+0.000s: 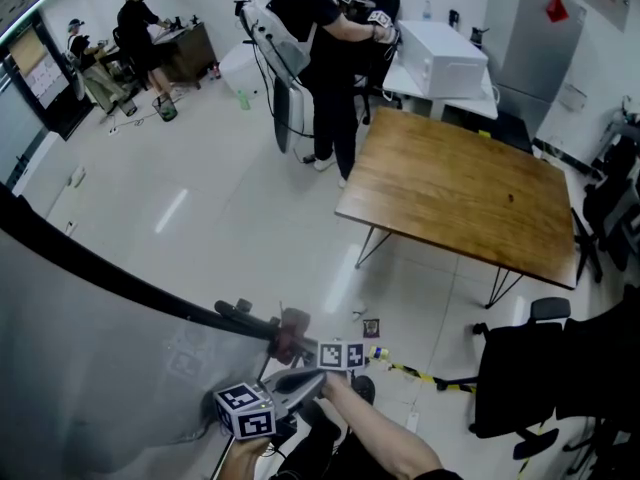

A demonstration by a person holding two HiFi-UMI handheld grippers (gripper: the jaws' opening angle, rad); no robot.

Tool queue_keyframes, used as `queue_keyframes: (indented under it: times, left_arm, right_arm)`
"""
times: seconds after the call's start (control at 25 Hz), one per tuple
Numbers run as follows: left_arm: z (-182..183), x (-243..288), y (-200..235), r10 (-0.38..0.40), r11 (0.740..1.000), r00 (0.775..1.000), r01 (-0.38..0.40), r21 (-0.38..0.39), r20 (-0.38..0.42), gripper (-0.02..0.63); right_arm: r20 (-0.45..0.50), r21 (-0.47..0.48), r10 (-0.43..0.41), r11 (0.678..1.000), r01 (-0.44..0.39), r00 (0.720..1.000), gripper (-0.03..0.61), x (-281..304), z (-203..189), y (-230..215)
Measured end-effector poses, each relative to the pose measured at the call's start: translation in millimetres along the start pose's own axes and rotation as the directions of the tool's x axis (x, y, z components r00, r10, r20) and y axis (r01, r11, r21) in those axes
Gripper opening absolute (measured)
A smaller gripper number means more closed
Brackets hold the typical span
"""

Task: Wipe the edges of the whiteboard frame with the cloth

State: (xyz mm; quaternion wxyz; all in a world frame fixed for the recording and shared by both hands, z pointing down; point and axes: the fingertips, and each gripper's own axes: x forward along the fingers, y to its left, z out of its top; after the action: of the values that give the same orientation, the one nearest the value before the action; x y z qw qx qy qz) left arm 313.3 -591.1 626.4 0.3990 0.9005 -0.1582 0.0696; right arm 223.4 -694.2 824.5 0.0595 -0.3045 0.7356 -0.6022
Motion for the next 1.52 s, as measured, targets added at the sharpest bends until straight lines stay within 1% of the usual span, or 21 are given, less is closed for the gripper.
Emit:
queue_keyframes:
  times: [0.12, 0.44, 0.72, 1.0, 1.2, 1.52]
  left_arm:
    - [-11.8, 0.0, 2.9, 0.002, 1.0, 1.0, -0.002, -0.011, -0.02, -0.011]
    - [-25.3, -1.9, 9.0, 0.006, 0.999, 0.999, -0.007, -0.034, -0.034, -0.011]
    - [-33.5, -8.7, 15.6, 0.011, 0.997, 1.0, -0.013, -0.072, -0.026, -0.011]
    - [-39.3, -11.8, 19.1, 0.004, 0.996, 1.0, -0.007, -0.088, -0.027, -0.011]
    - [-39.0, -16.6, 23.7, 0.01, 0.995, 1.0, -0.012, -0.095, -0.02, -0.011]
    - [-39.2, -21.1, 23.4, 0.009, 0.995, 1.0, -0.01, -0.097, -0.014, -0.011]
  right_arm:
    - [-0.003, 0.011, -0.014, 1.0, 0.014, 1.0, 0.071, 3.7, -6.1, -9.6]
    - [-0.039, 0.017, -0.032, 0.999, 0.033, 0.999, 0.071, 13.3, -20.3, -21.2]
    - [-0.075, -0.035, -0.045, 0.998, 0.043, 0.996, 0.071, 24.4, -30.7, -22.9]
    - [-0.133, -0.104, -0.031, 0.994, 0.018, 0.991, 0.071, 37.1, -43.3, -14.5]
    - [-0.181, -0.14, 0.001, 0.99, -0.027, 0.983, 0.071, 46.5, -54.8, -3.3]
    - [-0.244, -0.161, 0.013, 0.985, -0.053, 0.97, 0.069, 49.0, -75.1, 2.7]
